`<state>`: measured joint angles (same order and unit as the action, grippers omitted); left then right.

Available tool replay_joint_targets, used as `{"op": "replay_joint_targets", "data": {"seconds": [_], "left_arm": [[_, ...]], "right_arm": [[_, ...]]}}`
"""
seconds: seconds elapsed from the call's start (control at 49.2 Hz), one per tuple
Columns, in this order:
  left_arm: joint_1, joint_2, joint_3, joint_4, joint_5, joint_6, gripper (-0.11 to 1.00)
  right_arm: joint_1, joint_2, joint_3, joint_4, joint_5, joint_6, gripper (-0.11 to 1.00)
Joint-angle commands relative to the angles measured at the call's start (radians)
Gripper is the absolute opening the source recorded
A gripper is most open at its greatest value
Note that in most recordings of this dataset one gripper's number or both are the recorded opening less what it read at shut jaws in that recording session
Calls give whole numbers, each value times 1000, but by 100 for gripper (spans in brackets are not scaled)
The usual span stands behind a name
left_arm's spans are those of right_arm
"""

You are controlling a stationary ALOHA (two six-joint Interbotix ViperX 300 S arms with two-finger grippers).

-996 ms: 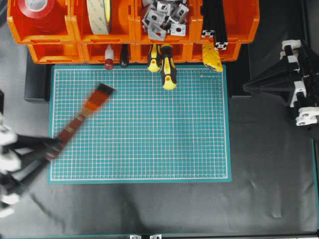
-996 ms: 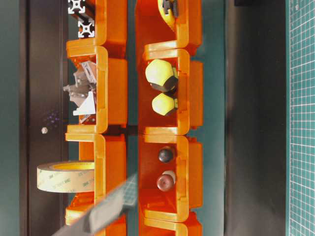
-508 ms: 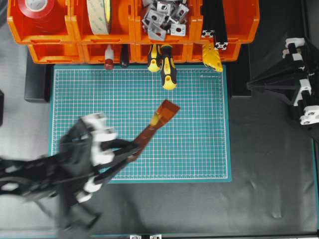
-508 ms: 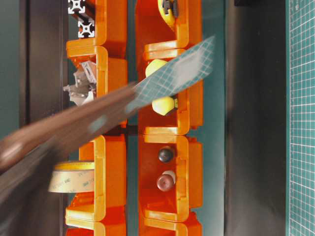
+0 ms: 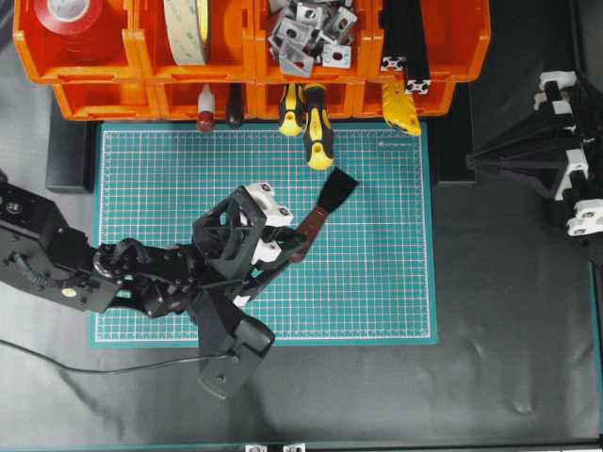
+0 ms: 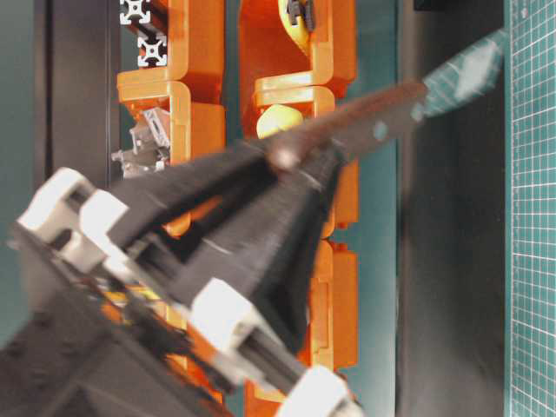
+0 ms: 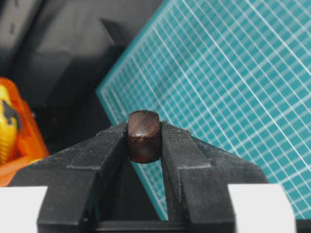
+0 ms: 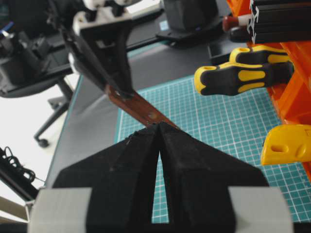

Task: Pick scraper from container rack with left arm.
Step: 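Pull the scraper out of the rack with the left gripper, then lower the scraper onto the green mat with the left gripper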

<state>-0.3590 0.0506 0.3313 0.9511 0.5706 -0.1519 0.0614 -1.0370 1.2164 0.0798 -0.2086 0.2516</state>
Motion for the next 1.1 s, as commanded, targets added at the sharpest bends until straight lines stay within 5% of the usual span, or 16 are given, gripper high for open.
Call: {"op": "replay_joint_targets", "data": {"seconds": [0.0, 0.406, 0.61, 0.732, 0.874, 1.077], "left_arm": [[9, -21, 14, 5, -12, -6, 20], [48, -40, 81, 5, -86, -103, 22], [44, -43, 107, 6, -114, -172, 78], [38, -55, 135, 5, -114, -229, 91], [14, -77, 176, 3, -106, -344, 89], [-57, -89, 261, 3, -95, -641, 89]], "right_arm": [[-3, 8, -21, 0, -9, 2, 0], [3, 6, -21, 0, -9, 2, 0], [5, 8, -21, 0, -3, 0, 0], [5, 9, -20, 0, 5, 0, 0], [5, 9, -18, 0, 8, 0, 0], [6, 12, -18, 0, 6, 2, 0]]}}
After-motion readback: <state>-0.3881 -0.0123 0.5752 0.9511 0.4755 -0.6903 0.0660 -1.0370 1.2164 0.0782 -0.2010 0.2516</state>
